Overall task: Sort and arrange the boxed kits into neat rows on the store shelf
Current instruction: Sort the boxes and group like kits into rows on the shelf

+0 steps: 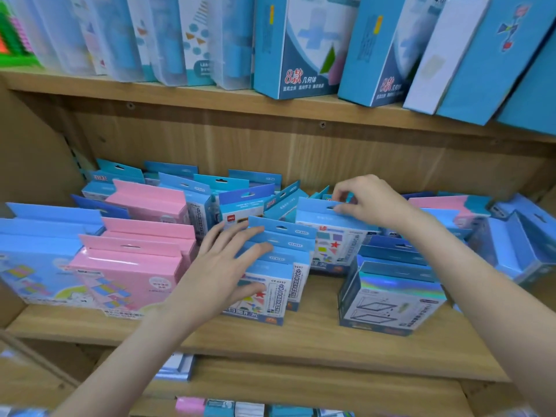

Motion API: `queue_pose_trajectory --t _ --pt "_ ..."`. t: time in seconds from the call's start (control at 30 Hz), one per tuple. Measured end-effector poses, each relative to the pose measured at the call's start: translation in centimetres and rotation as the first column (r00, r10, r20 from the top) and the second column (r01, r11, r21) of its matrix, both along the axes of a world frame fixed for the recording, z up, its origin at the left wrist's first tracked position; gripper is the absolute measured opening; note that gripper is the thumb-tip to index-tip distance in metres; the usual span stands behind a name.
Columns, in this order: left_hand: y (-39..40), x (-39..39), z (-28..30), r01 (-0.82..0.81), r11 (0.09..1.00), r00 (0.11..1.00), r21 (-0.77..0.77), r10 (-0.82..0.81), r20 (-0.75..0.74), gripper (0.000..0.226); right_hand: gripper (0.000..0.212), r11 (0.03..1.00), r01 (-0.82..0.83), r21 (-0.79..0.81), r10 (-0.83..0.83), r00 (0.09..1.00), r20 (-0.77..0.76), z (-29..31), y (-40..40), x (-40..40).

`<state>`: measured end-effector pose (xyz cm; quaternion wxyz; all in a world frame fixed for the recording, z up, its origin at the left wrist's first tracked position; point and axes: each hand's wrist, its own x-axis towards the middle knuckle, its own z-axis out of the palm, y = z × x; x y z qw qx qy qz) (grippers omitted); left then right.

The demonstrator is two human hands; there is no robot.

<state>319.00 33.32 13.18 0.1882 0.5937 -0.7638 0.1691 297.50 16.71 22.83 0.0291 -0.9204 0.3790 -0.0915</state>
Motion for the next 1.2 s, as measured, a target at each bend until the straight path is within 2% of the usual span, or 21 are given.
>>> queue_pose_trajectory --t 0.17,0.33,0.4,0.47,0.53,0.67,0.73,0.83,0.9,0.97,1.07,1.13,1.2 --pt "-0.4 -1.1 -0.3 -0.006 1.0 1.0 0.026 0.006 -0.012 0.056 0.006 0.988 -0.114 0.104 0.105 0.99 0.091 -1.1 0.7 3.7" --pt "0.4 -0.4 -0.2 0.006 0.999 1.0 0.04 -0.005 -0.028 0.066 0.015 0.925 -0.236 0.298 0.197 0.968 0.157 -2.3 0.9 6.1" --pt "0.7 0.1 -0.1 -0.004 0.998 0.999 0.066 0.007 -0.05 0.07 0.018 0.893 -0.243 0.377 0.135 0.947 0.292 -1.5 0.9 5.9" --pt "0.8 0.6 0.0 -0.011 0.996 0.998 0.086 0.016 -0.054 0.072 0.019 0.895 -0.22 0.388 0.067 0.926 0.371 -0.5 0.2 5.1" --pt "0.7 0.7 0.2 -0.012 0.995 0.998 0.094 0.017 -0.052 0.074 0.024 0.943 -0.16 0.292 0.075 0.956 0.282 0.0 -1.4 4.0" --pt "0.5 0.0 0.9 -0.005 0.997 0.999 0.078 0.008 -0.046 0.075 0.03 0.977 -0.108 0.186 0.117 0.992 -0.042 -1.2 -3.6 3.3" --pt "0.2 -0.4 1.3 -0.011 0.996 1.0 0.084 0.013 -0.023 0.076 0.024 0.991 -0.081 0.11 0.093 0.991 -0.101 -2.4 -4.1 3.9" --pt "-0.3 -0.6 1.1 -0.009 0.994 1.0 0.107 0.011 -0.026 0.075 0.019 1.0 -0.017 -0.017 0.015 0.995 -0.097 -3.0 -4.0 4.7" --pt "-0.4 -0.5 0.8 -0.005 0.993 0.998 0.115 0.011 -0.055 0.073 0.021 0.992 -0.012 -0.124 0.01 1.0 -0.016 -2.2 -3.5 4.4" --pt "-0.4 -0.5 0.4 -0.001 0.996 0.997 0.091 0.008 -0.076 0.072 0.022 0.976 0.022 -0.215 0.008 0.991 0.135 -0.1 -2.6 3.3" --pt "-0.5 -0.7 0.1 0.009 0.998 0.995 0.059 -0.003 -0.104 0.07 0.018 0.961 0.049 -0.27 0.027 0.962 0.272 2.9 -1.7 0.8" --pt "-0.6 -0.7 0.0 0.012 0.999 0.993 0.049 -0.006 -0.119 0.069 0.012 0.992 0.006 -0.129 0.054 0.887 0.459 3.9 -0.8 -0.8" --pt "-0.7 -0.7 -0.2 0.018 0.999 0.992 0.039 -0.013 -0.128 0.068 0.017 0.99 -0.085 0.115 -0.014 0.739 0.673 4.6 0.1 -2.1"
